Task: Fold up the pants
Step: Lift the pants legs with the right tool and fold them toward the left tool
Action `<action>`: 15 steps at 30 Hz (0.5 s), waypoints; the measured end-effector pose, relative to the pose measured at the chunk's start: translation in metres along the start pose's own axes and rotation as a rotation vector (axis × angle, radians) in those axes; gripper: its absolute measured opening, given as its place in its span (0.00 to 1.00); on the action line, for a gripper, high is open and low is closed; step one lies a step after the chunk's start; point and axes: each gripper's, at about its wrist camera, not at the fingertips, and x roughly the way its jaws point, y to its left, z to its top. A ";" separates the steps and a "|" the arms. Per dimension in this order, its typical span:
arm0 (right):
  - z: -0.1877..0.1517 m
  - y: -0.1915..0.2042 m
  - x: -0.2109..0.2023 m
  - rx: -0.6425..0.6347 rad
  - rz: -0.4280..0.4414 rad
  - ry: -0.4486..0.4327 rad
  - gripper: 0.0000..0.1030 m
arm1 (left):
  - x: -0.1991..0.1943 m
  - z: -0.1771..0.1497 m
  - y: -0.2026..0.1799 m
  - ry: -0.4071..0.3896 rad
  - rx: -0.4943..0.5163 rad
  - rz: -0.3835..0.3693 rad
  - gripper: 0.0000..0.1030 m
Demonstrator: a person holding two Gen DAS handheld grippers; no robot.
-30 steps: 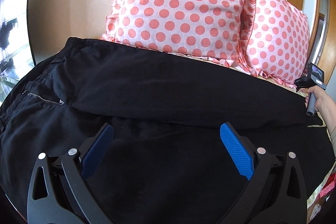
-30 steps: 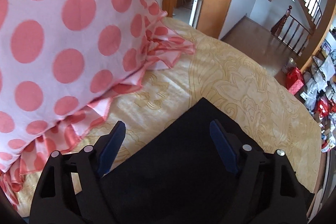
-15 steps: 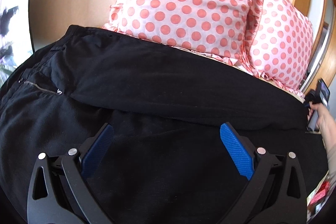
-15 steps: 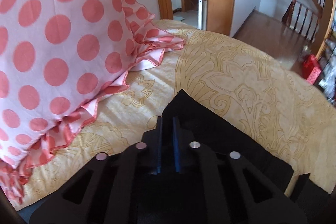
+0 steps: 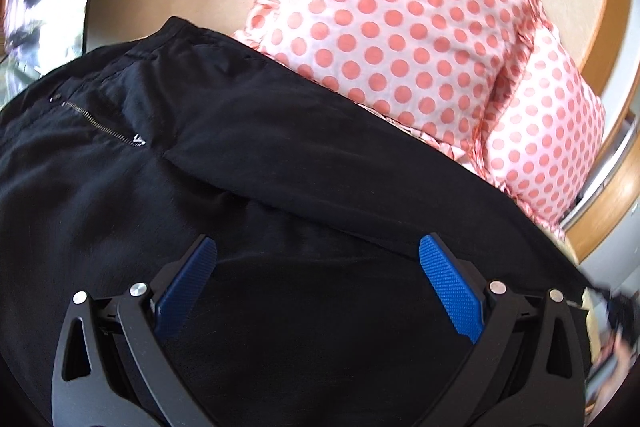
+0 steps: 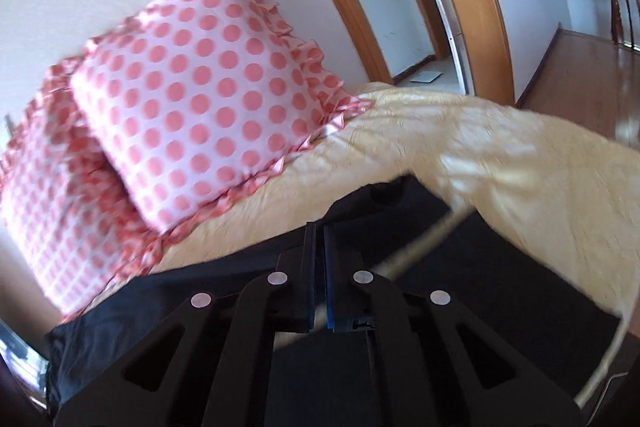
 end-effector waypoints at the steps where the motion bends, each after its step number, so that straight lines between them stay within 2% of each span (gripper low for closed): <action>1: -0.015 -0.006 -0.012 0.004 0.002 0.021 0.03 | -0.001 0.000 0.001 -0.007 -0.006 0.000 0.98; 4: -0.041 -0.020 -0.018 0.024 -0.008 0.094 0.03 | -0.003 0.000 -0.001 -0.017 0.002 -0.002 0.98; 7: -0.044 -0.028 -0.007 0.076 0.001 0.148 0.04 | -0.001 0.000 -0.006 -0.008 0.024 0.005 0.98; 10: -0.045 -0.032 -0.007 0.140 0.011 0.174 0.09 | 0.000 0.000 -0.006 -0.005 0.030 0.011 0.98; 12: -0.047 -0.035 -0.008 0.175 0.033 0.188 0.35 | 0.000 0.000 -0.005 -0.007 0.023 0.012 0.98; 14: -0.047 -0.035 -0.009 0.199 0.036 0.192 0.48 | 0.000 0.000 -0.003 -0.005 0.015 0.009 0.98; 15: -0.048 -0.036 -0.009 0.210 0.039 0.190 0.48 | 0.000 0.001 -0.002 -0.004 0.011 0.010 0.98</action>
